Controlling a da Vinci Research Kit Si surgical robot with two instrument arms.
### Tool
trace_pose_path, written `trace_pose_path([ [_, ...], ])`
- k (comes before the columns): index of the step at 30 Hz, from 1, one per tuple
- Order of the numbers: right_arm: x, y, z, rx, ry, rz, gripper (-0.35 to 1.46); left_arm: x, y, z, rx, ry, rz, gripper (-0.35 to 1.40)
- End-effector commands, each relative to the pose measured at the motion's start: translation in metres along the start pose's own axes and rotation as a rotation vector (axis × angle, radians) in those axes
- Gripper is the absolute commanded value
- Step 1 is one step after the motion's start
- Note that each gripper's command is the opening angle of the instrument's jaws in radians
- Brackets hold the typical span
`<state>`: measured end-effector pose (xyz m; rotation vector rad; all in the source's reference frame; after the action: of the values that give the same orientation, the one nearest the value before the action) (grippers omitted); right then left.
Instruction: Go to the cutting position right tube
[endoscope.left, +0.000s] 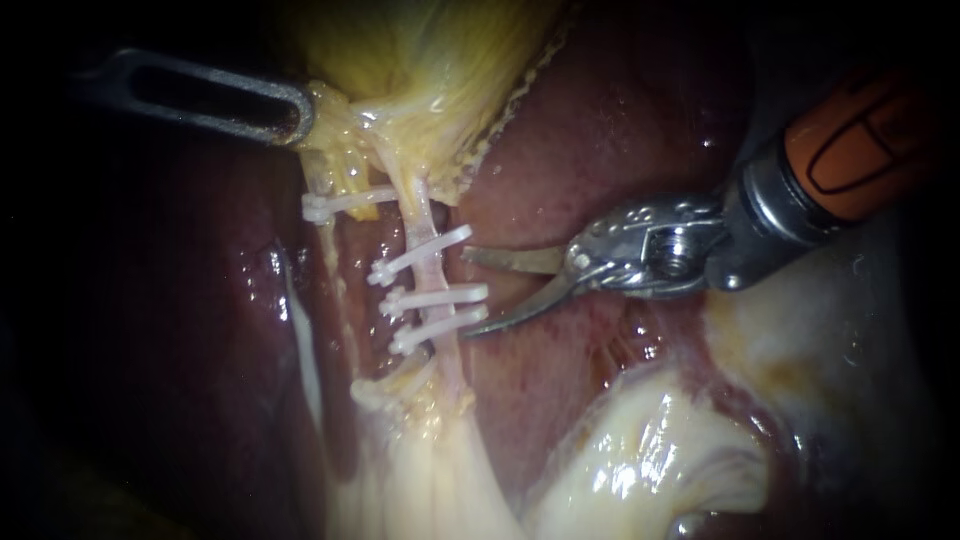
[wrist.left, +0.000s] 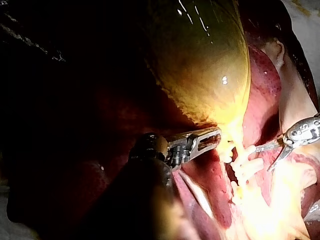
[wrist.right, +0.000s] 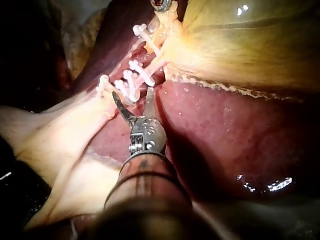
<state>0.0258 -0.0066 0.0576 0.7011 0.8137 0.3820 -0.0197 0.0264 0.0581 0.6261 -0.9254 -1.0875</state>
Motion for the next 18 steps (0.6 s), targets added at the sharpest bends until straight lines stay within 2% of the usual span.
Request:
trace_pose_path([
  [1,0.0,0.0003,0.0002,0.001,-0.001,0.009,1.42,0.0,0.0,0.0,0.0,0.0,0.0,-0.35],
  [5,-0.0002,0.0015,0.0012,0.021,-0.01,0.051,1.42,0.0,0.0,0.0,0.0,0.0,0.0,-0.35],
  [10,-0.0002,0.0024,0.0027,0.066,-0.001,0.104,1.42,0.0,0.0,0.0,0.0,0.0,0.0,-0.35],
  [18,0.0002,0.0027,0.0049,0.18,0.037,0.158,1.42,0.0,0.0,0.0,0.0,0.0,0.0,-0.35],
])
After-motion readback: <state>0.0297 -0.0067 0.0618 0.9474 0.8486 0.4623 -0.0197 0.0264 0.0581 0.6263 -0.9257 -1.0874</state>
